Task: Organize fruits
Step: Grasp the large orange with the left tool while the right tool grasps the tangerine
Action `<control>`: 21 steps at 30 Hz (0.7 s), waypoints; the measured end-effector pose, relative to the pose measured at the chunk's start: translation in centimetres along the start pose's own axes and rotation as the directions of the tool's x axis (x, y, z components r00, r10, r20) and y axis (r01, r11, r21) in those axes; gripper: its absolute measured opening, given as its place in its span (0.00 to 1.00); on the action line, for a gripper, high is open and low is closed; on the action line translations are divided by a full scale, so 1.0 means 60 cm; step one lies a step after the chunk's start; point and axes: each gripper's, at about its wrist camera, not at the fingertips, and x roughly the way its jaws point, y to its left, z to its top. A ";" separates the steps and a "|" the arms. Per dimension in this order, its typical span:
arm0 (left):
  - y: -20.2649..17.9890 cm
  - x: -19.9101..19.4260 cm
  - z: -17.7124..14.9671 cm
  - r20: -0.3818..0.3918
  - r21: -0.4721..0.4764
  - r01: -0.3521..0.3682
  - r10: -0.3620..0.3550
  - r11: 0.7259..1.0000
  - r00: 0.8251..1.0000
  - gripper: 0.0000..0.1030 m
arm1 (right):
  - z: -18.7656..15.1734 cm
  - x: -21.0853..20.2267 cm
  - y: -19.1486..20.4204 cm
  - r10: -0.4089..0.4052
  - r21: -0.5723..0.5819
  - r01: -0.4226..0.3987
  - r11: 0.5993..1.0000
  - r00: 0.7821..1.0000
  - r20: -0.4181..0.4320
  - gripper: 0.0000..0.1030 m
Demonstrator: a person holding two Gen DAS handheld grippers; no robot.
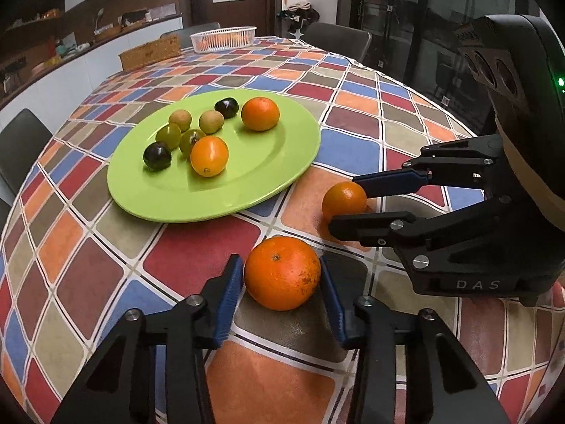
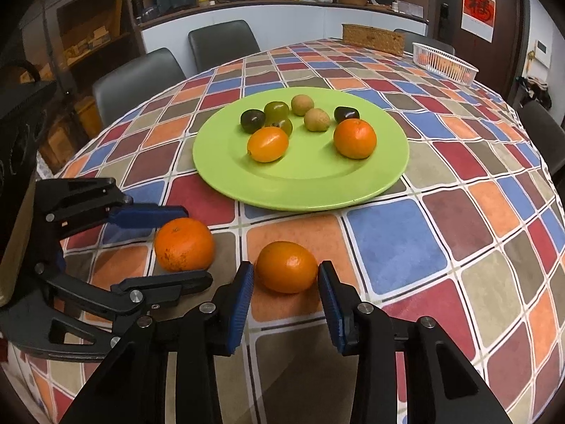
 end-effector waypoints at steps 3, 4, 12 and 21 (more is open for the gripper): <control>-0.001 0.000 0.000 0.001 0.000 0.000 0.000 1.000 1.000 0.39 | 0.001 0.004 0.000 -0.001 0.003 0.001 1.000 1.000 0.000 0.36; 0.000 0.000 0.001 0.002 0.000 -0.001 0.001 1.000 1.000 0.39 | 0.001 0.004 0.000 0.000 0.005 0.000 1.000 1.000 0.001 0.36; -0.001 -0.009 0.003 0.019 -0.011 -0.005 0.005 1.000 1.000 0.38 | -0.001 0.001 0.000 0.002 0.015 -0.003 1.000 1.000 0.008 0.36; -0.004 -0.048 0.008 0.076 -0.018 -0.013 0.015 1.000 0.997 0.38 | 0.001 -0.034 0.011 -0.008 0.023 0.007 1.000 0.998 0.055 0.36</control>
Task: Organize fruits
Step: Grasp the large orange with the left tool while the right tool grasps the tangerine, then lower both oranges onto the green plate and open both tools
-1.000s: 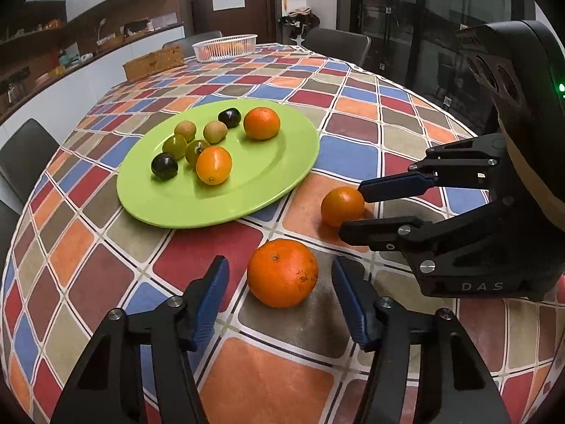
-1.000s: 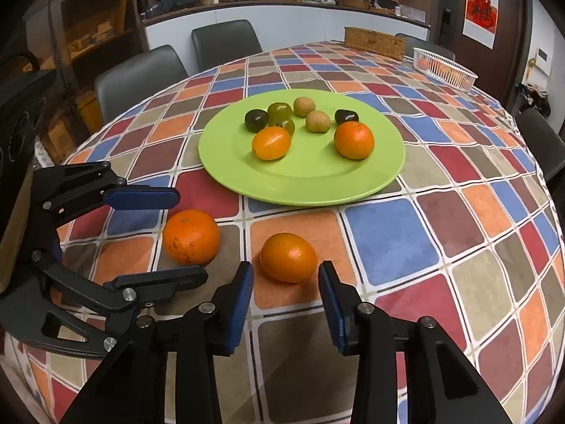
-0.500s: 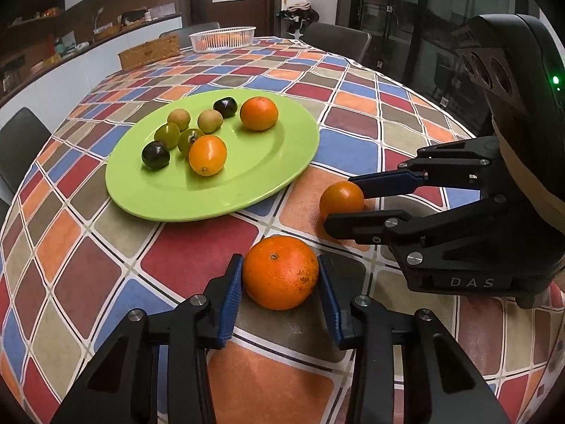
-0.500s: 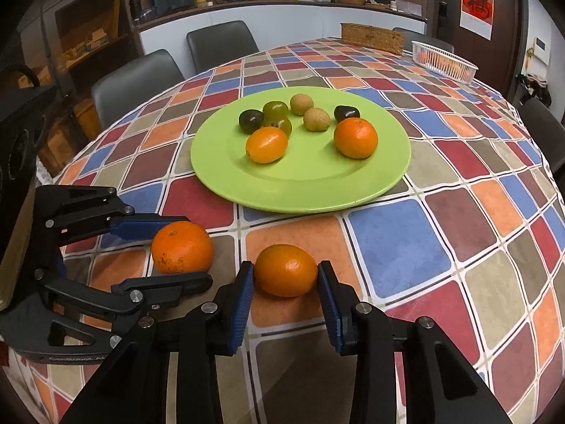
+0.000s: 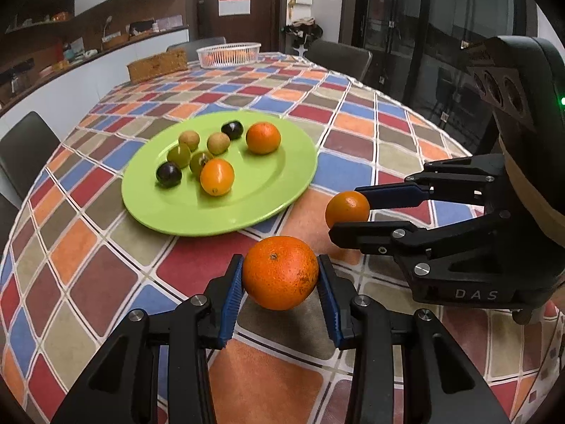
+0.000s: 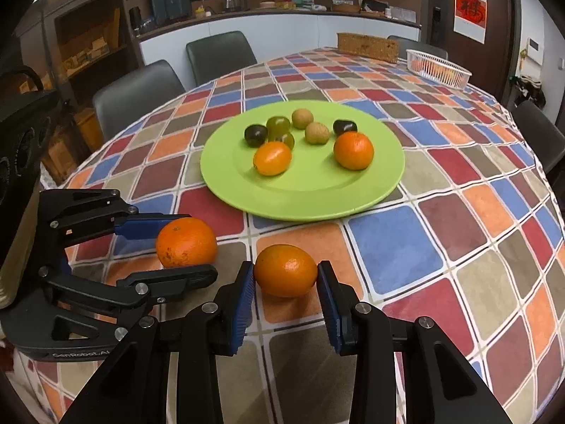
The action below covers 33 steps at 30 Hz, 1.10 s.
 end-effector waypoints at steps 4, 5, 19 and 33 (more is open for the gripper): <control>0.001 -0.021 0.010 0.036 -0.003 -0.009 0.009 1.000 0.999 0.38 | 0.007 -0.021 0.005 -0.005 0.016 0.004 1.000 0.999 0.035 0.36; 0.002 -0.026 0.012 0.044 -0.002 -0.012 0.012 1.000 0.999 0.38 | 0.009 -0.026 0.006 -0.007 0.022 0.006 1.000 0.999 0.045 0.36; 0.054 -0.049 0.065 0.132 -0.014 -0.092 0.093 0.996 0.987 0.38 | 0.069 -0.037 0.000 -0.041 0.102 0.027 0.994 0.990 0.138 0.36; 0.128 0.017 0.092 0.071 -0.077 -0.104 0.109 0.992 0.992 0.38 | 0.115 0.027 -0.014 -0.080 0.146 0.063 0.987 0.991 0.108 0.36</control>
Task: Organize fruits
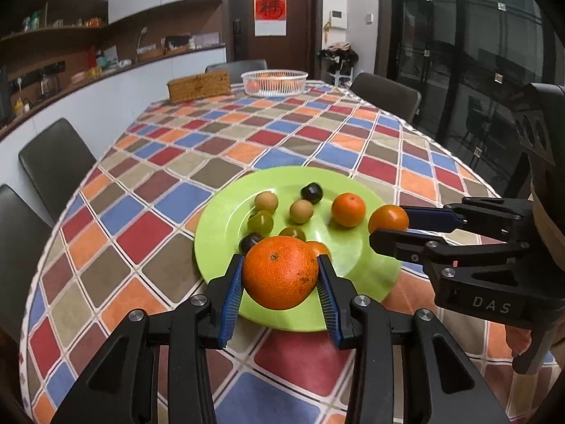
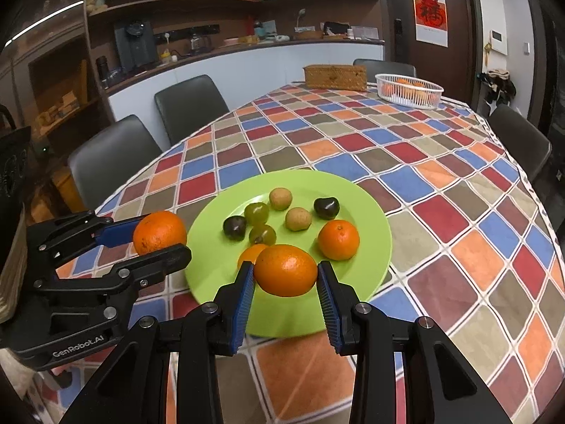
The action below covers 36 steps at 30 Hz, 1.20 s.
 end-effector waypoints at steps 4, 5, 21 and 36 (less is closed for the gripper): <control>0.016 0.029 0.002 -0.036 -0.024 0.006 -0.007 1.000 0.999 0.38 | 0.005 0.028 -0.008 -0.010 0.017 0.010 1.000 1.000 -0.029 0.36; 0.020 0.037 0.002 -0.047 -0.030 0.006 -0.007 1.000 0.999 0.38 | 0.005 0.034 -0.009 -0.013 0.018 0.014 1.000 0.999 -0.035 0.36; 0.018 0.050 0.001 -0.085 -0.021 -0.030 0.029 0.999 0.996 0.54 | -0.001 0.056 -0.026 -0.078 0.059 0.082 0.995 0.994 -0.071 0.43; -0.024 -0.116 -0.014 0.039 -0.083 -0.103 0.106 0.991 0.994 0.65 | -0.030 -0.091 0.014 -0.109 0.078 0.106 0.991 0.994 0.033 0.43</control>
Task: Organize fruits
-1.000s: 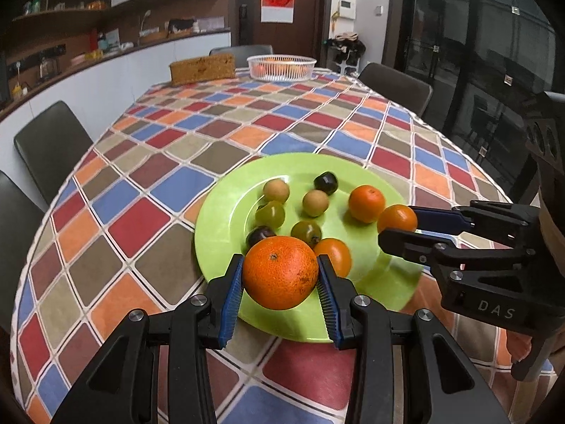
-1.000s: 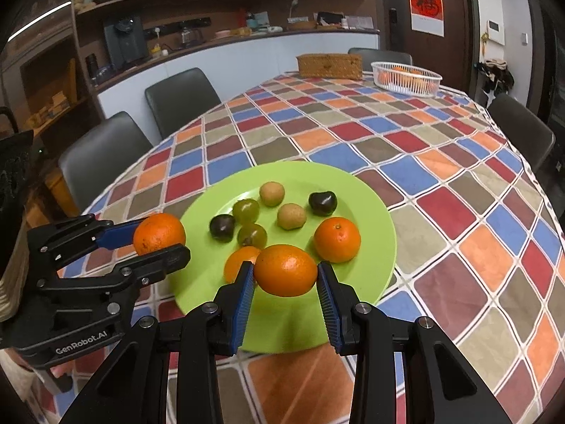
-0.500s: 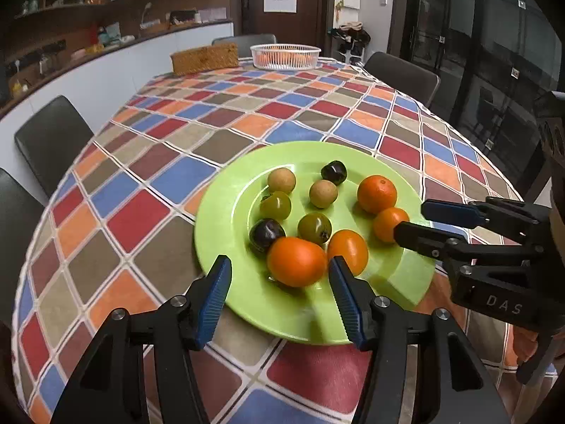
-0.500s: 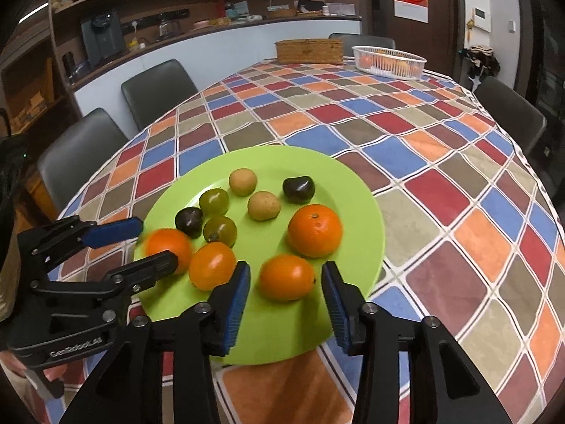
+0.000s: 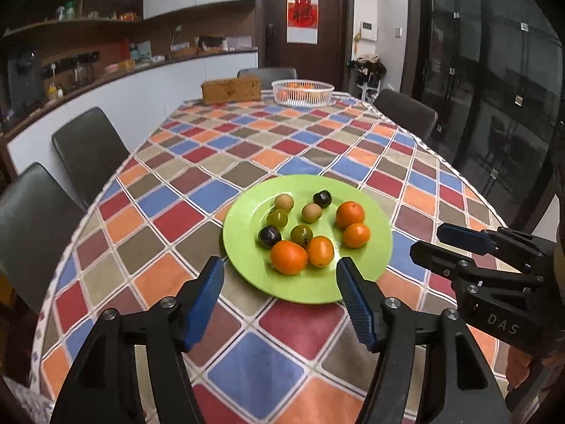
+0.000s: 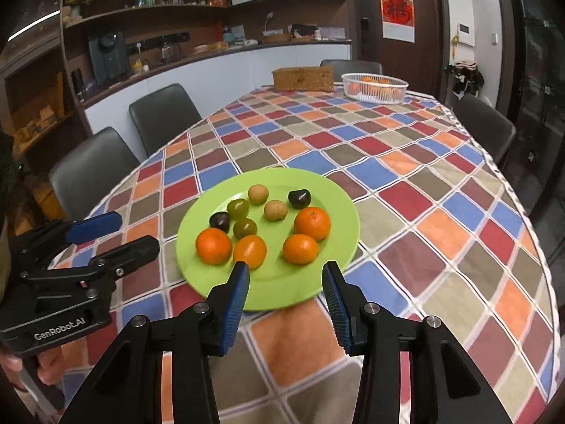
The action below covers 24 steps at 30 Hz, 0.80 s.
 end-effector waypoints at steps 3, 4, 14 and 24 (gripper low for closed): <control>-0.009 -0.035 -0.007 0.032 0.005 -0.013 0.013 1.000 0.999 0.72 | -0.011 -0.033 0.006 -0.016 -0.001 0.016 1.000 1.000 0.027 0.46; -0.011 -0.044 -0.010 0.039 0.006 -0.018 0.018 1.000 0.999 0.73 | -0.017 -0.047 0.009 -0.023 -0.002 0.023 1.000 0.999 0.043 0.48; -0.033 -0.123 -0.050 0.090 0.022 -0.044 0.042 0.999 0.995 0.79 | -0.064 -0.143 0.025 -0.056 0.005 0.056 0.998 0.993 0.103 0.54; -0.059 -0.187 -0.090 0.138 0.039 -0.046 0.040 0.998 0.990 0.81 | -0.110 -0.212 0.034 -0.056 0.013 0.055 0.998 0.990 0.131 0.54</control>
